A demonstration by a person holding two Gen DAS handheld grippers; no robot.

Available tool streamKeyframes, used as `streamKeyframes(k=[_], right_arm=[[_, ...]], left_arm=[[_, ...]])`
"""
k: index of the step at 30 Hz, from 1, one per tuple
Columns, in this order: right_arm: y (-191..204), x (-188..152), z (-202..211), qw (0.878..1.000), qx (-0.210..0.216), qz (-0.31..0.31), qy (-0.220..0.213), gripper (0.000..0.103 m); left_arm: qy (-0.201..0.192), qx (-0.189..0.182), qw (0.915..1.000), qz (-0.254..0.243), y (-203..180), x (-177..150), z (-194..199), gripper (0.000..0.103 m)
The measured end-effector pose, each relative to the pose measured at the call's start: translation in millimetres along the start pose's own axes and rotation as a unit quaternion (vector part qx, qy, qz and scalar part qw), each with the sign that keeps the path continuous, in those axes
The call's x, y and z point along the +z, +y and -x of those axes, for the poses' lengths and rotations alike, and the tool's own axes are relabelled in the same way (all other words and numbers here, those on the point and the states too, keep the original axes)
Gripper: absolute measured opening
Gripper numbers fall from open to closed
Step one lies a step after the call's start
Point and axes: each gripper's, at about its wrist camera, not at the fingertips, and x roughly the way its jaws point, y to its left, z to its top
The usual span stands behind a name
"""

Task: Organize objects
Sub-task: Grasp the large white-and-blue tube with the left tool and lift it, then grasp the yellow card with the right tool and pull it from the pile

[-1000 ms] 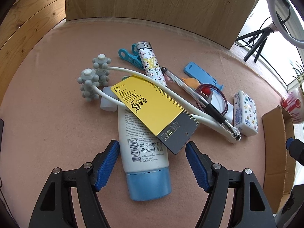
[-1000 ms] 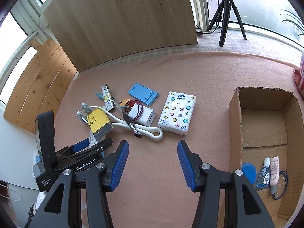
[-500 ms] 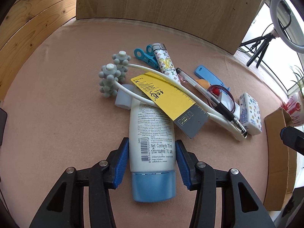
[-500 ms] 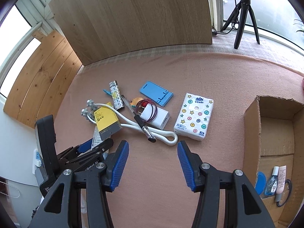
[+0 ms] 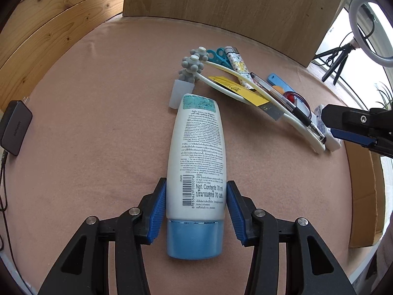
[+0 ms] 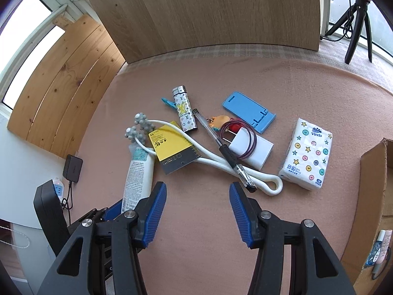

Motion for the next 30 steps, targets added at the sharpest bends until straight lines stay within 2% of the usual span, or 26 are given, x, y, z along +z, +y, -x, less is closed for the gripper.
streamKeyframes(k=[8, 11, 14, 20, 23, 27, 30], right_arm=[[11, 4, -25, 0.999, 0.022, -0.015, 0.024, 0.05], [3, 5, -44, 0.996, 0.048, -0.06, 0.042, 0.049], [-9, 4, -58, 0.987, 0.09, -0.121, 0.048, 0.049], [-21, 7, -68, 0.978, 0.1, -0.181, 0.04, 0.048], [-22, 9, -70, 0.975, 0.108, -0.192, 0.038, 0.043], [-15, 9, -75, 0.974, 0.114, -0.189, 0.048, 0.021], [-14, 7, -73, 0.974, 0.116, -0.191, 0.042, 0.015]], left_arm=[[-0.002, 0.01, 0.9999, 0.012, 17, -23, 14, 0.05], [-0.002, 0.015, 0.9999, 0.006, 21, -28, 19, 0.05], [-0.002, 0.015, 0.9999, 0.005, 24, -30, 21, 0.05], [-0.001, 0.015, 0.9999, -0.002, 22, -30, 22, 0.05], [-0.001, 0.014, 0.9999, -0.002, 22, -32, 23, 0.05], [-0.001, 0.013, 0.9999, -0.002, 21, -32, 22, 0.05], [-0.001, 0.013, 0.9999, 0.001, 20, -32, 23, 0.05]])
